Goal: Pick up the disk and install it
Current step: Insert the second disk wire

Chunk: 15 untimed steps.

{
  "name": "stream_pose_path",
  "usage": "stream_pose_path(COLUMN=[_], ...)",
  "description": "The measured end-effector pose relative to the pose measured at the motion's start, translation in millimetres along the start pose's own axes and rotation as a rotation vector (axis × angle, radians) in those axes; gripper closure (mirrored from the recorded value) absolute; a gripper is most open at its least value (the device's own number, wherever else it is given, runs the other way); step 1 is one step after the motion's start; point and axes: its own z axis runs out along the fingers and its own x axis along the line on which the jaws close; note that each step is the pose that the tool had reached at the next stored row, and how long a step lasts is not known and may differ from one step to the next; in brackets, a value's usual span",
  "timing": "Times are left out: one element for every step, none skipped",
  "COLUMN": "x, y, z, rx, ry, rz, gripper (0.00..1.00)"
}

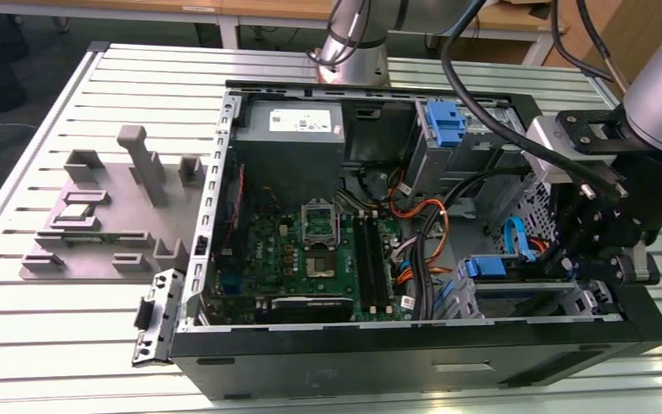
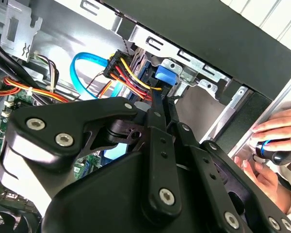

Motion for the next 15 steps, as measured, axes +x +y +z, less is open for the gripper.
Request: stream_pose_path(x=[-0.2,-0.5,-0.8,-1.2,-1.8,-2.6,-3.6,-4.5,-5.7,-6.8,-7.7,-8.2,-8.4,-8.4,-8.4], y=[0.0,0.0,0.2,0.6,1.0,1.4,1.8,2.1,2.3,2.6,2.9,3.1,3.4,3.9,4.2], z=[-0.8,-1.4,-1.6,-1.7,-1.8,-1.8,-1.9,-1.9,-1.9,-2.0,-2.0,-2.0,-2.1,-2.0,-2.0], rx=[0.0000,0.0000,0.0000,0.0000,0.0000,0.0000,0.0000,0.0000,0.0000,0.0000,0.0000,0.0000,0.0000,0.0000,0.0000], ry=[0.0001,-0.0001,-0.0001,0.0001,0.0000,0.0000,-0.0001,-0.0001,-0.0001,-0.0001,-0.0002,-0.0004,-0.0007,-0.0011,-0.0014], rz=[0.000,0.000,0.000,0.000,0.000,0.000,0.000,0.000,0.000,0.000,0.000,0.000,0.000,0.000,0.000], gripper=[0.84,0.84,0.84,0.84,0.84,0.84,0.84,0.84,0.84,0.84,0.84,0.84,0.84,0.84,0.84])
